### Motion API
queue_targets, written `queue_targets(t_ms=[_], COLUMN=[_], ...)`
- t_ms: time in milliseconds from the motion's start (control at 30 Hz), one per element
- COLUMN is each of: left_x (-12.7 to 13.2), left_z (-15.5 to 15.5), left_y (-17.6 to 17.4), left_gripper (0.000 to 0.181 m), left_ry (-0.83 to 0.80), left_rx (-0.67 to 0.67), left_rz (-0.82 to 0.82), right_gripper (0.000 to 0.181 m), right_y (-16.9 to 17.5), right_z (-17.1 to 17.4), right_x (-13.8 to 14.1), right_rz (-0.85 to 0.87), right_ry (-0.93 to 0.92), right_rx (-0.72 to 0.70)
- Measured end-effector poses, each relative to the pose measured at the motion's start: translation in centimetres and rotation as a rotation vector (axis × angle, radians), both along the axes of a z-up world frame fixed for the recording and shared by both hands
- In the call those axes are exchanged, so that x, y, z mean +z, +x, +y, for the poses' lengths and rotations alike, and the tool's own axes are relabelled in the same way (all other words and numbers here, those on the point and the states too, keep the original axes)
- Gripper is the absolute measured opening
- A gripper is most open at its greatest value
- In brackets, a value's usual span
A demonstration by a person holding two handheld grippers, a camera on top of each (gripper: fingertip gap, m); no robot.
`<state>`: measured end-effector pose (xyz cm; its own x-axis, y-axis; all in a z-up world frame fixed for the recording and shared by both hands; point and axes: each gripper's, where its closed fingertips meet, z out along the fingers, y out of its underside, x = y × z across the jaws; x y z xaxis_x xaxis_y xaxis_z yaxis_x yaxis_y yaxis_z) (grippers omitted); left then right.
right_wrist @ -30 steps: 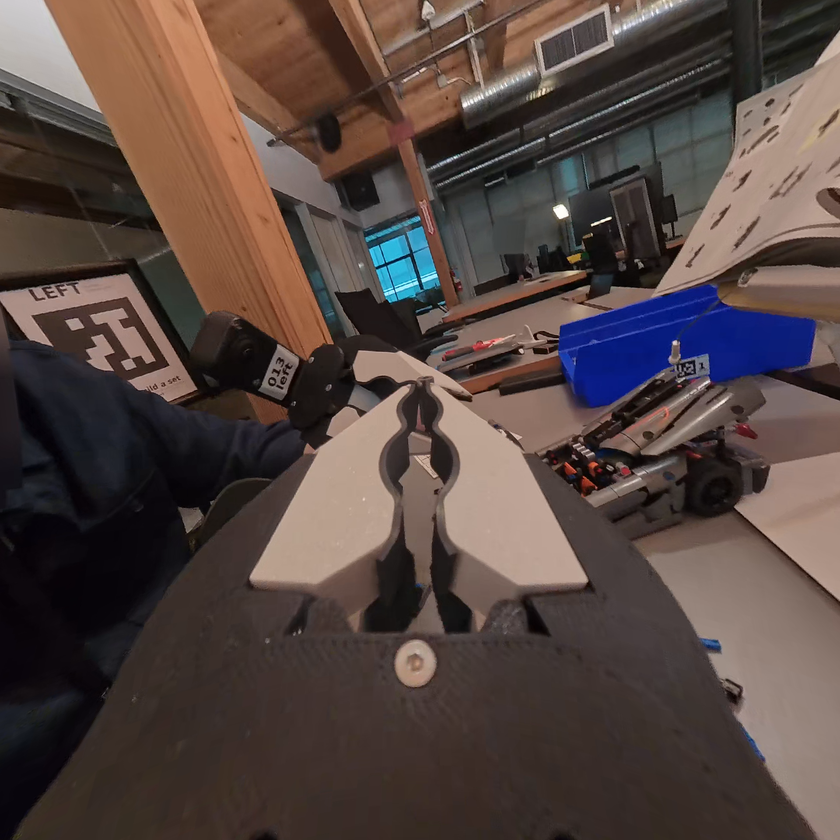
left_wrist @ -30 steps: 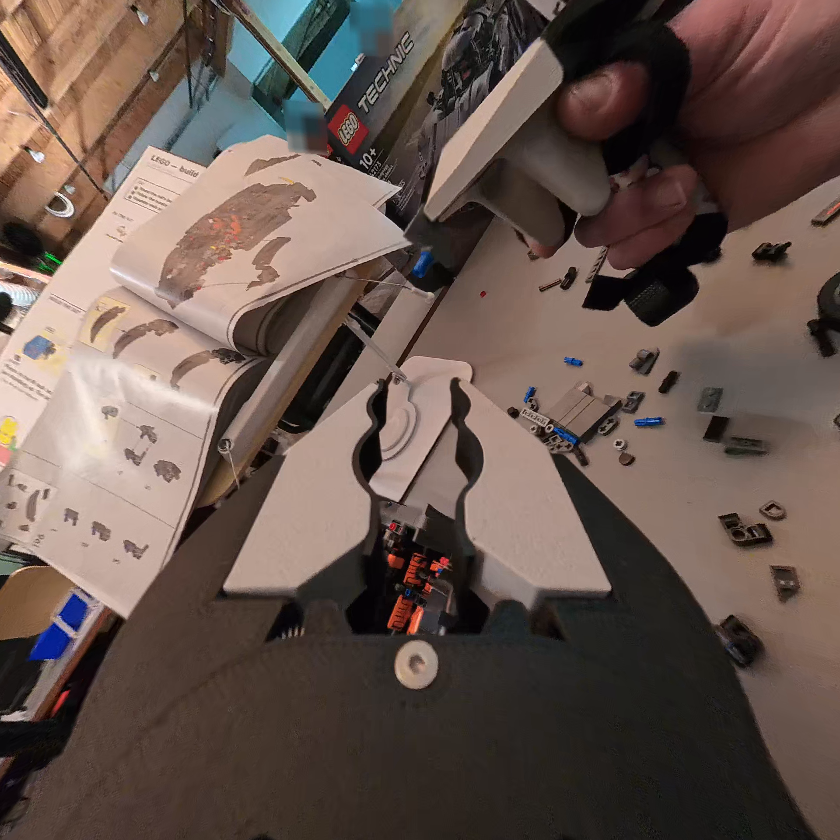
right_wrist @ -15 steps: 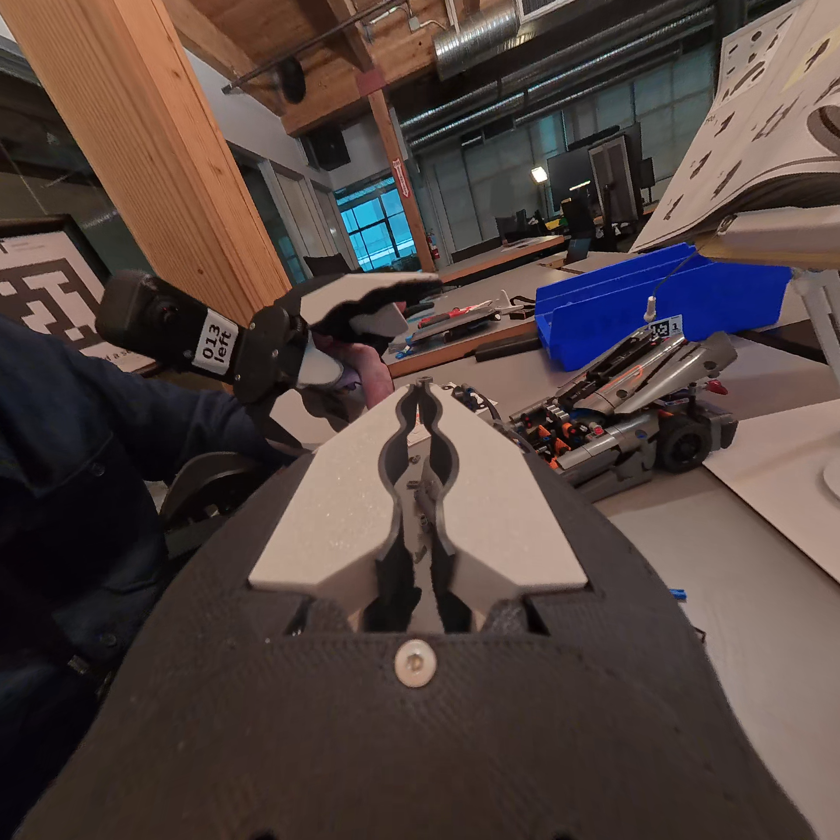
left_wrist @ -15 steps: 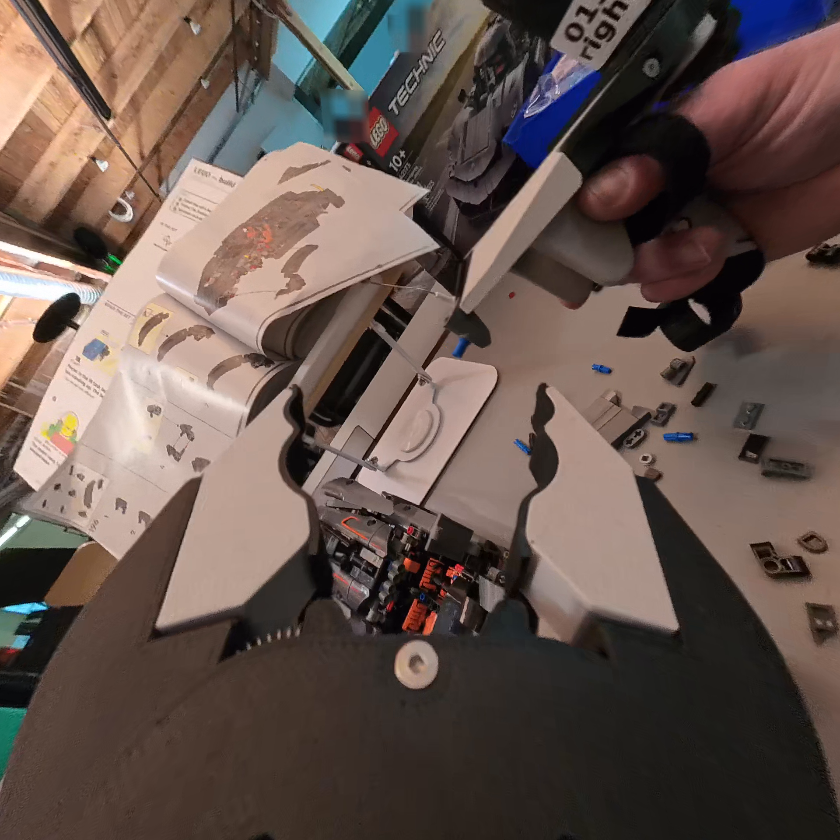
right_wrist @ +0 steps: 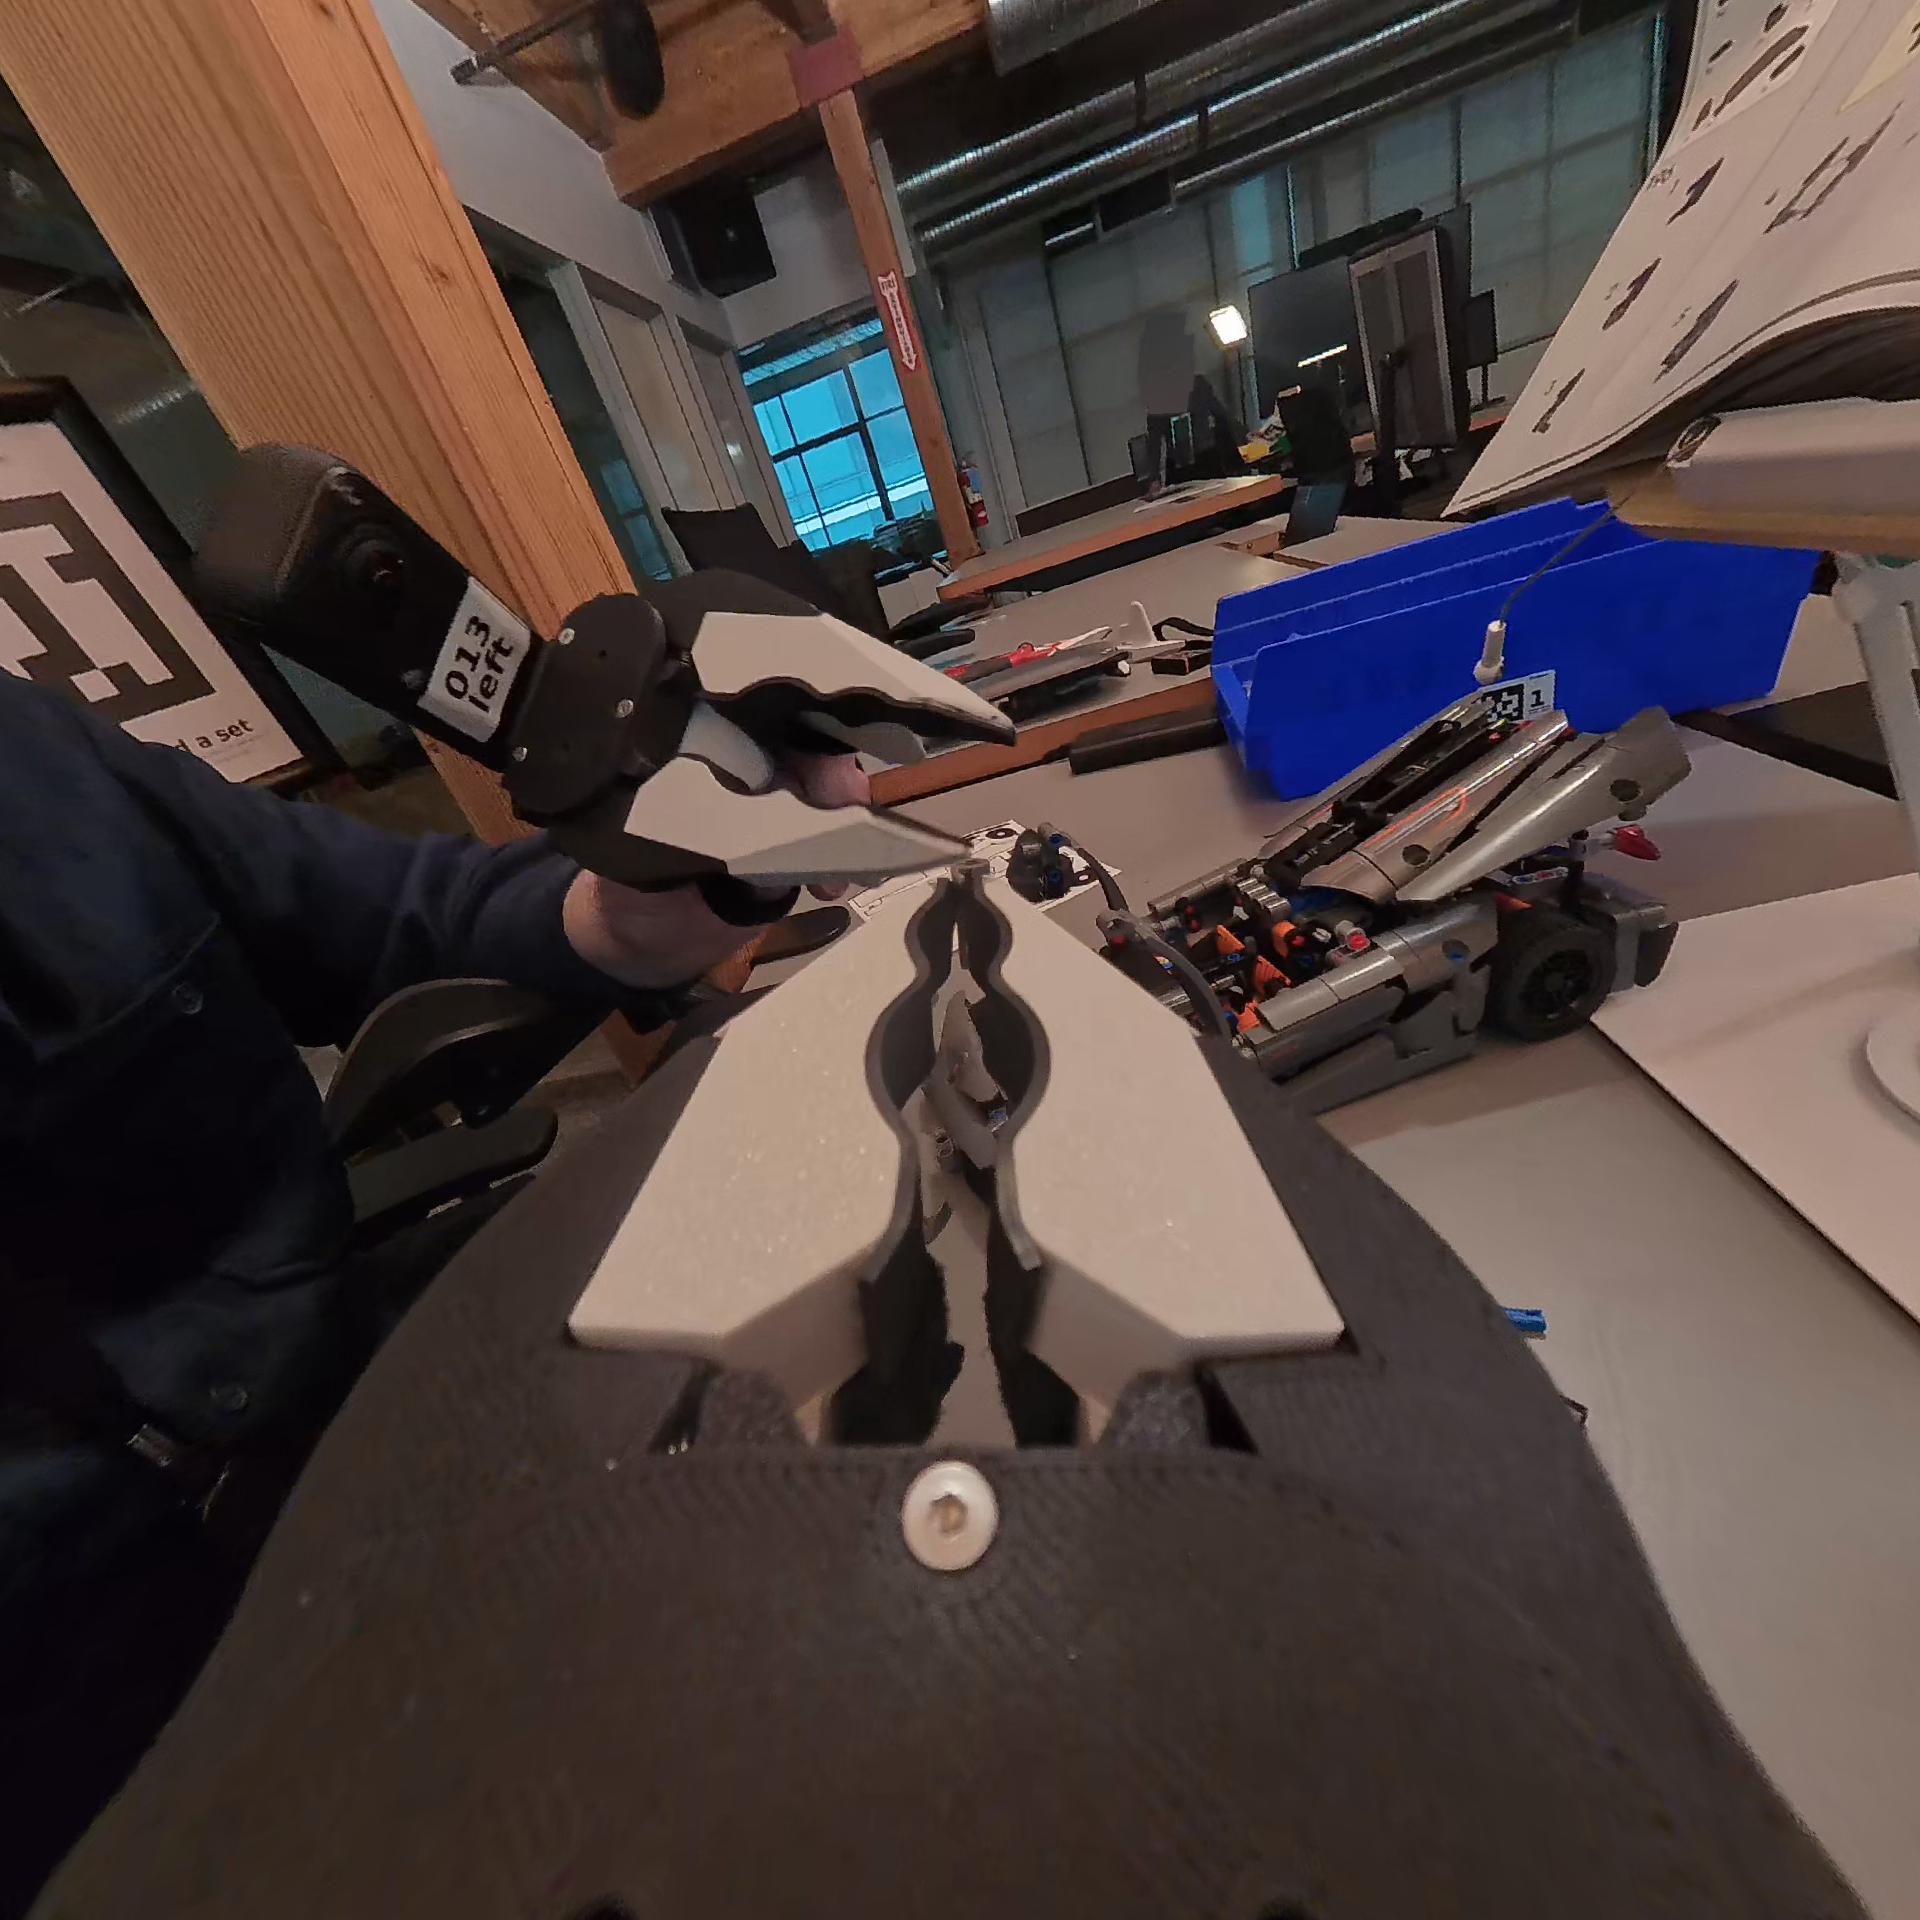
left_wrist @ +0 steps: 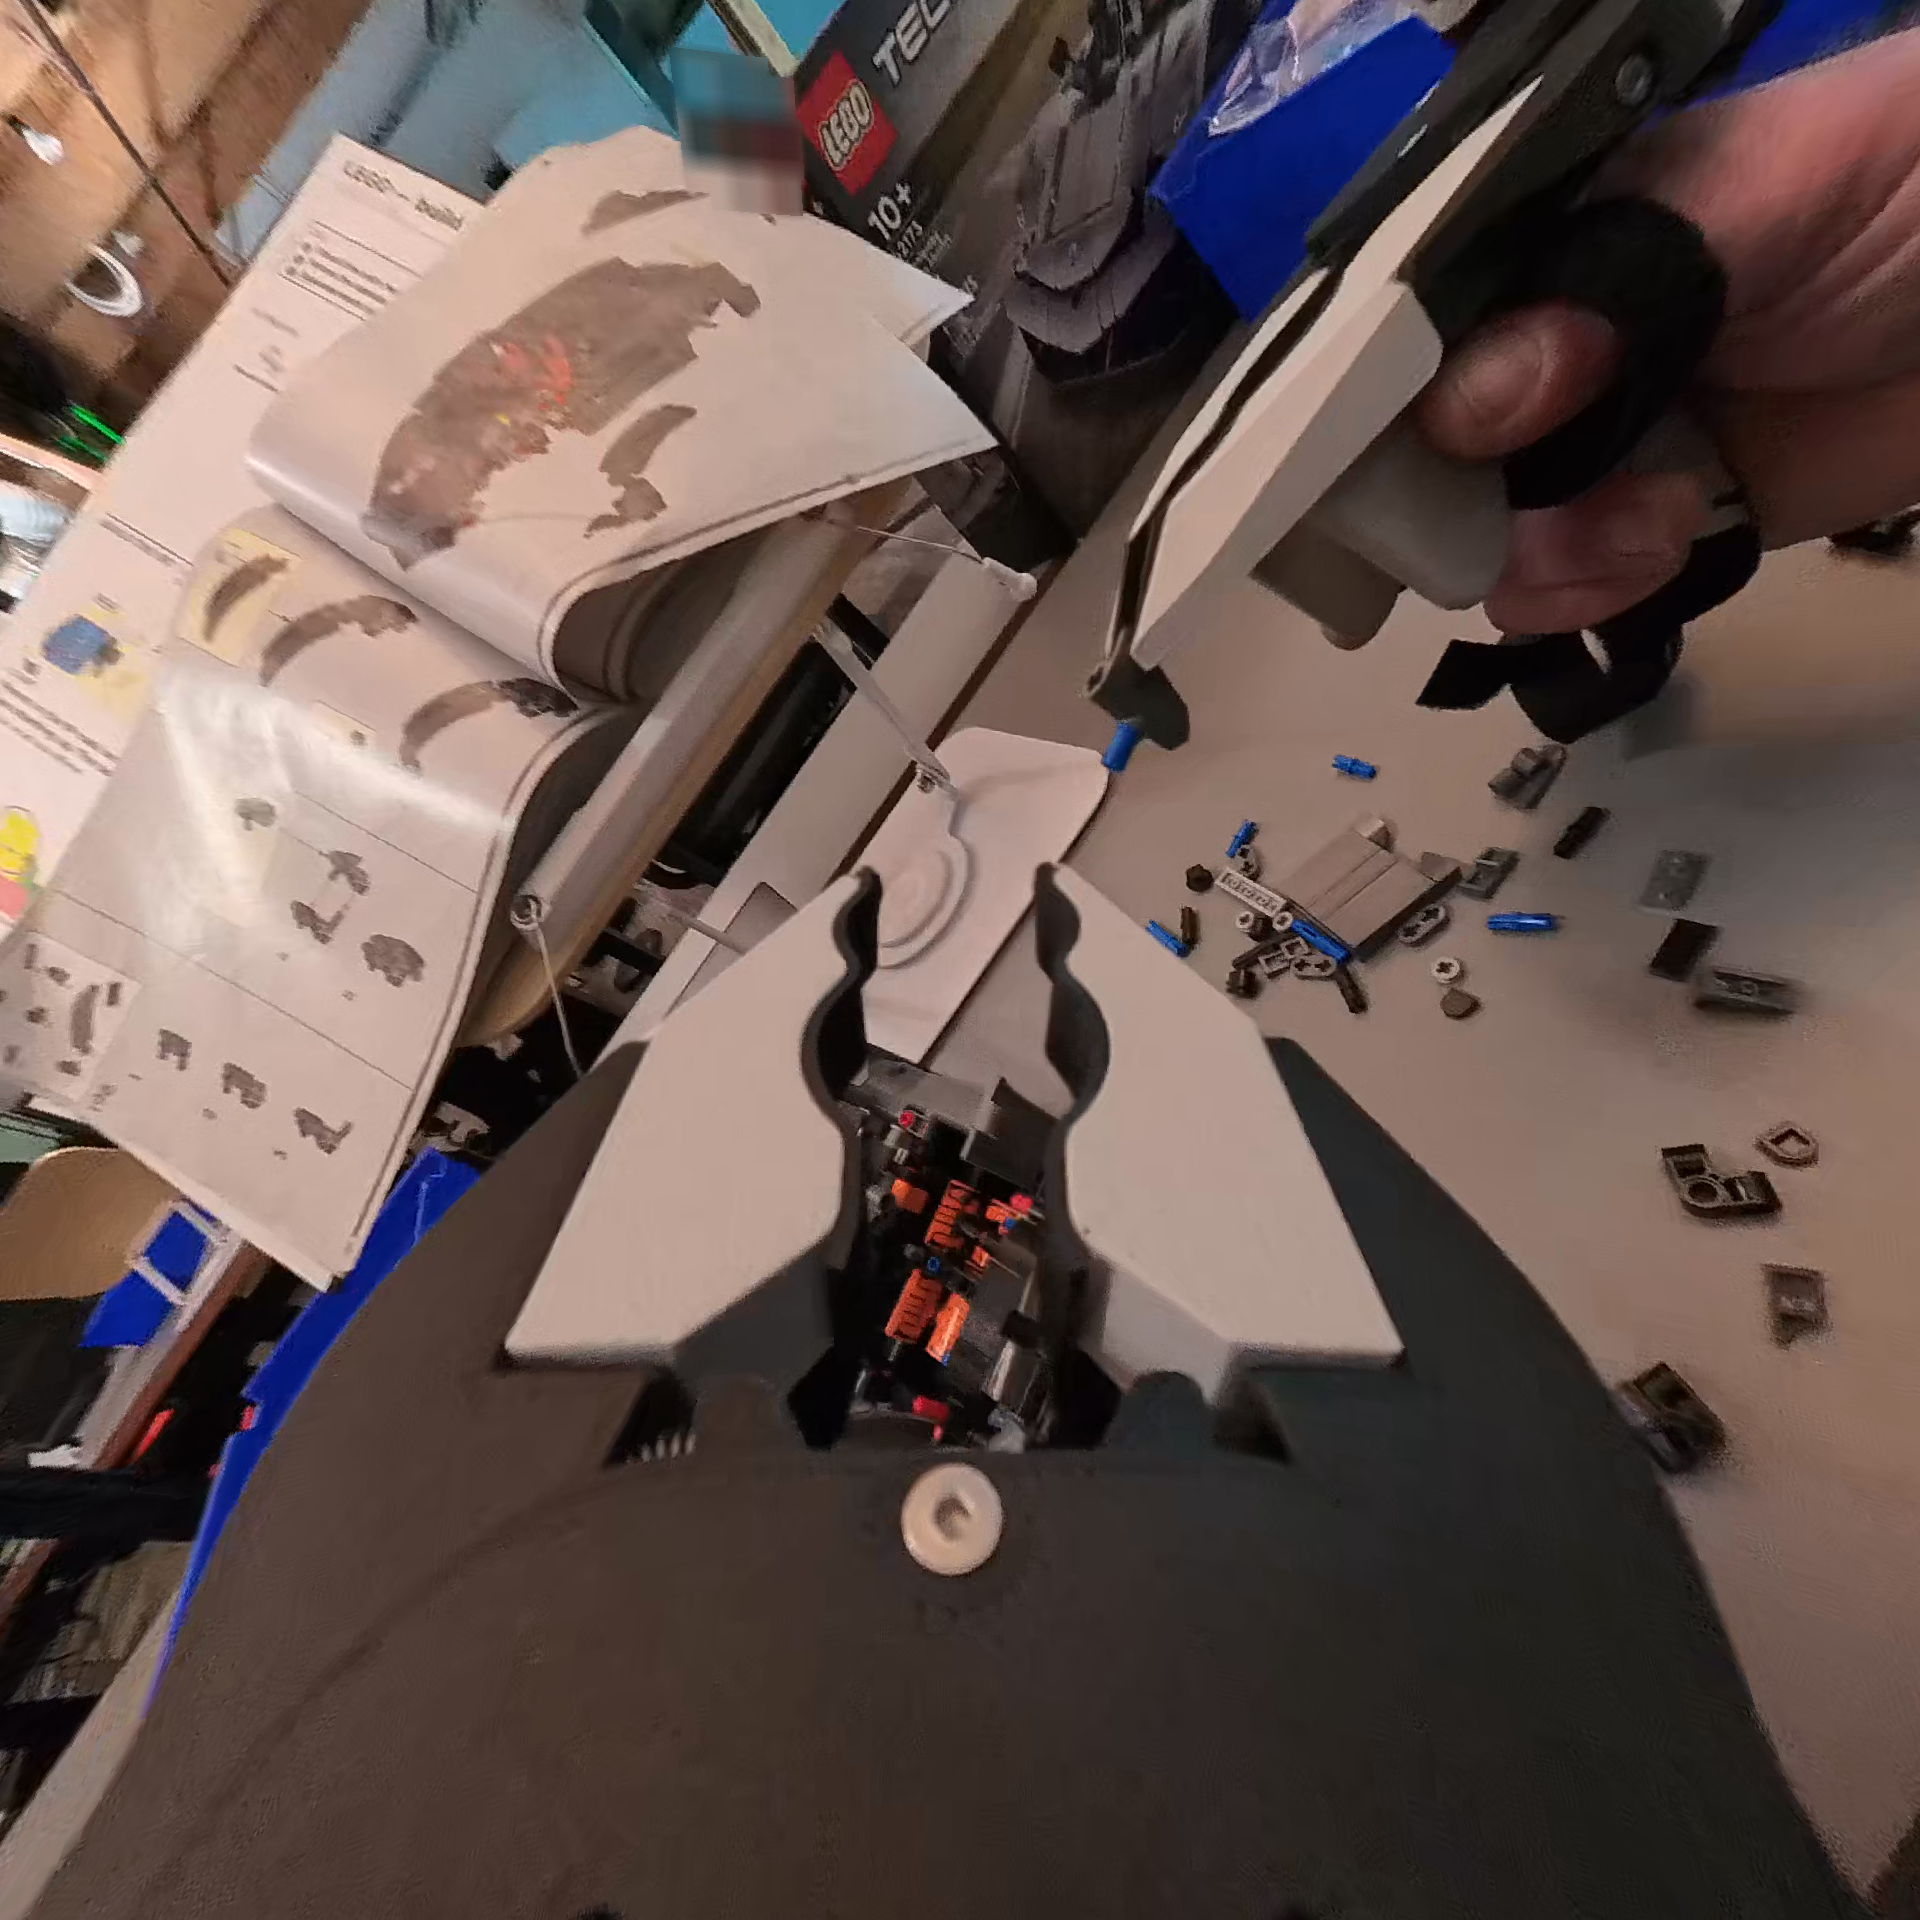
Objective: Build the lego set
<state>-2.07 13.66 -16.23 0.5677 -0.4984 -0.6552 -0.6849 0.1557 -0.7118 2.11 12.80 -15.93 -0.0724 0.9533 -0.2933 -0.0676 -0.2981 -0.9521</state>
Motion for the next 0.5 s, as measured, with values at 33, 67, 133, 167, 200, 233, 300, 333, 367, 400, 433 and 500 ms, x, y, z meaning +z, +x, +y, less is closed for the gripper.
queue_targets(t_ms=[33,67,133,167,200,233,300,333,367,400,433,500], left_x=[0.0,-0.1,-0.5,-0.6,-0.6,-0.4,-0.3,-0.2,-0.3,-0.3,-0.2,-0.4], left_z=[0.2,0.4,0.9,1.0,1.2,1.3,1.3,1.4,1.4,1.3,1.2,1.1], left_y=[-0.1,-0.3,-0.6,-0.7,-0.8,-0.9,-0.9,-0.9,-0.9,-0.8,-0.7,-0.5], left_gripper=[0.035,0.042,0.057,0.06,0.067,0.073,0.076,0.079,0.079,0.074,0.072,0.072], left_ry=[-0.002,-0.008,-0.05,-0.062,-0.062,-0.061,-0.073,-0.076,-0.079,-0.082,-0.085,-0.101], left_rx=[0.004,0.016,0.032,0.031,0.034,0.035,0.024,0.022,0.019,0.008,-0.002,-0.003], left_rz=[-0.009,-0.013,-0.035,-0.051,-0.066,-0.085,-0.126,-0.137,-0.141,-0.144,-0.15,-0.142], right_gripper=[0.0,0.0,0.0,0.0,0.0,0.0,0.0,0.0,0.0,0.0,0.0,0.0], right_y=[0.0,0.0,0.1,0.1,0.0,0.0,-0.1,-0.1,-0.1,-0.1,-0.1,-0.1], right_z=[0.0,0.0,-0.1,-0.2,-0.2,-0.2,-0.1,-0.1,-0.1,-0.1,-0.1,0.0], right_x=[0.1,0.1,0.3,0.3,0.3,0.3,0.2,0.1,0.1,0.1,0.1,0.2], right_rz=[0.002,0.004,0.012,0.014,0.012,0.011,0.006,0.002,-0.001,-0.001,0.0,0.0], right_ry=[0.002,0.004,0.01,0.012,0.014,0.015,0.013,0.013,0.014,0.015,0.016,0.02], right_rx=[0.0,0.002,0.006,0.006,0.005,0.005,0.003,0.002,0.001,-0.001,-0.002,-0.004])
